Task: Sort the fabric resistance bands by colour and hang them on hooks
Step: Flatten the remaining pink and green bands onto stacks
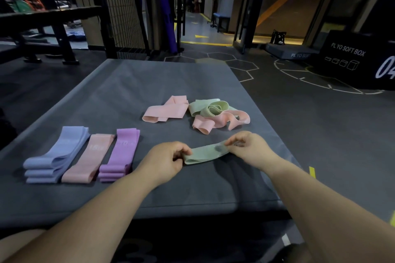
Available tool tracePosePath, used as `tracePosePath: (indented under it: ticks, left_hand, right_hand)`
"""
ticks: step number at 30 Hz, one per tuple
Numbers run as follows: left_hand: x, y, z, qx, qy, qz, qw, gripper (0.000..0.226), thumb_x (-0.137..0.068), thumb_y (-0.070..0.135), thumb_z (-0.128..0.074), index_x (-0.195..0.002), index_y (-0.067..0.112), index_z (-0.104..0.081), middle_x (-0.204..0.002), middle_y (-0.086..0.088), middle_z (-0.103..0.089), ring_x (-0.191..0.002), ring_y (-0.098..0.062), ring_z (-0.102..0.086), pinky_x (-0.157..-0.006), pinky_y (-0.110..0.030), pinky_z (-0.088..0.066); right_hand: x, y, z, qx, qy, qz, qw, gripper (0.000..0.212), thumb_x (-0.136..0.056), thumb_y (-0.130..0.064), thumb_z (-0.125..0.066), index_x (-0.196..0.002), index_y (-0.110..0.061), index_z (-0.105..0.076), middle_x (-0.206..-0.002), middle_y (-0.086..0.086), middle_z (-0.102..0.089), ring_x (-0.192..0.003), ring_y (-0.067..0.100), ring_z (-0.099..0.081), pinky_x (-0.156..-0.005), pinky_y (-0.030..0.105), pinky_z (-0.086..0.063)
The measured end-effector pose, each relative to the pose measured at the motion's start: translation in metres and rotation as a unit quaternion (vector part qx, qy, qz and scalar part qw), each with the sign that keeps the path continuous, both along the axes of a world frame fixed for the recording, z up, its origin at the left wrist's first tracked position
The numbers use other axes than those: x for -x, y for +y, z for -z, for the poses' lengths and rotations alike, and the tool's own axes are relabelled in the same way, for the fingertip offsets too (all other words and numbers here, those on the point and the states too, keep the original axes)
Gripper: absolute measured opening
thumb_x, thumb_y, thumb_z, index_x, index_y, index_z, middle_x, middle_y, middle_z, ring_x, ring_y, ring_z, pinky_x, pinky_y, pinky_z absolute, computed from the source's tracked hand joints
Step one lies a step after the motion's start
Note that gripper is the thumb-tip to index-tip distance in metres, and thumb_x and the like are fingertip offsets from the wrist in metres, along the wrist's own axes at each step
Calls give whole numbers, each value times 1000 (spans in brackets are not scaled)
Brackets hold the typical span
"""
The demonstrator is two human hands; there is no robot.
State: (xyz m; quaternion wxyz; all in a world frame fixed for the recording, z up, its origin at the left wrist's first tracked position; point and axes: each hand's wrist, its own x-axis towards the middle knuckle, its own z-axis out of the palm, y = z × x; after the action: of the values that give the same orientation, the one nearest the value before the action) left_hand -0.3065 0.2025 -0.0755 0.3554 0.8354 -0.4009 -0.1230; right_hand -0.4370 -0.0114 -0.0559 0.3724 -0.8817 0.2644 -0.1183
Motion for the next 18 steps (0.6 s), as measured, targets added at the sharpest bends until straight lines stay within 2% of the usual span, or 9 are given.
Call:
tracePosePath:
  ticks: [2,4,6,8,11,13,15,17,18]
  left_hand:
    - [0,0,1,-35,-47,15,998,38,-83,6,-54,-103,34,-69,-105,12,-69,-97,-6,-63,-92,-26,-49]
    - [0,0,2,-61,-98,26,993,31,-87,17,-56,-108,35,-69,-104,15,-68,-100,-5,-56,-91,-24,-45]
    - [-2,-1,5,-58,-130,31,989,21,-90,29,-57,-105,37,-69,-98,16,-68,-97,-5,-47,-92,-27,-44]
    - [-2,-2,9,-37,-150,36,987,14,-91,32,-58,-99,33,-69,-97,18,-68,-99,-8,-44,-94,-32,-42]
    - [1,-5,12,-5,-173,53,984,7,-91,22,-60,-93,23,-67,-125,13,-62,-127,-15,-41,-109,-32,-32]
    - [4,-7,12,-17,-160,71,984,6,-95,18,-54,-97,18,-59,-144,10,-47,-145,-12,-23,-114,-26,-22]
    - [6,-8,15,-58,-137,90,985,20,-99,17,-44,-117,18,-52,-152,8,-37,-148,-10,-14,-115,-25,-20]
    - [5,-9,17,-105,-130,95,981,43,-101,20,-38,-143,27,-34,-156,2,-31,-148,-12,-16,-116,-30,-21]
    - [5,-9,16,-121,-134,96,979,50,-102,21,-35,-149,32,-24,-157,0,-28,-148,-14,-17,-117,-32,-20]
  right_hand:
    - [0,3,3,62,-6,-15,998,22,-84,-10,-65,-82,-31,-70,-100,-13,-61,-93,9,-62,-89,22,-49]
    - [1,4,4,134,5,-43,990,27,-82,-4,-61,-96,-24,-74,-104,-9,-61,-97,12,-60,-90,24,-48]
    - [1,5,4,174,34,-57,983,35,-82,-4,-57,-108,-23,-73,-113,-6,-61,-103,14,-59,-90,20,-44]
    - [2,6,5,193,58,-54,978,40,-85,-7,-55,-115,-28,-70,-119,-8,-60,-108,14,-58,-88,19,-41]
    - [2,6,10,212,73,-59,973,44,-88,-9,-51,-124,-31,-64,-127,-9,-56,-116,16,-55,-95,24,-43]
    - [3,7,12,223,88,-68,968,46,-91,-12,-47,-133,-29,-58,-137,-8,-47,-122,17,-51,-101,28,-42]
    - [2,9,15,264,124,-81,953,48,-95,-16,-42,-142,-27,-48,-150,-6,-34,-130,22,-45,-107,33,-38]
    - [2,11,16,296,160,-95,937,51,-98,-20,-36,-149,-27,-38,-161,-4,-19,-141,24,-32,-114,37,-29]
    - [2,12,16,303,171,-101,932,52,-99,-22,-34,-151,-26,-32,-163,-5,-14,-146,22,-24,-116,37,-24]
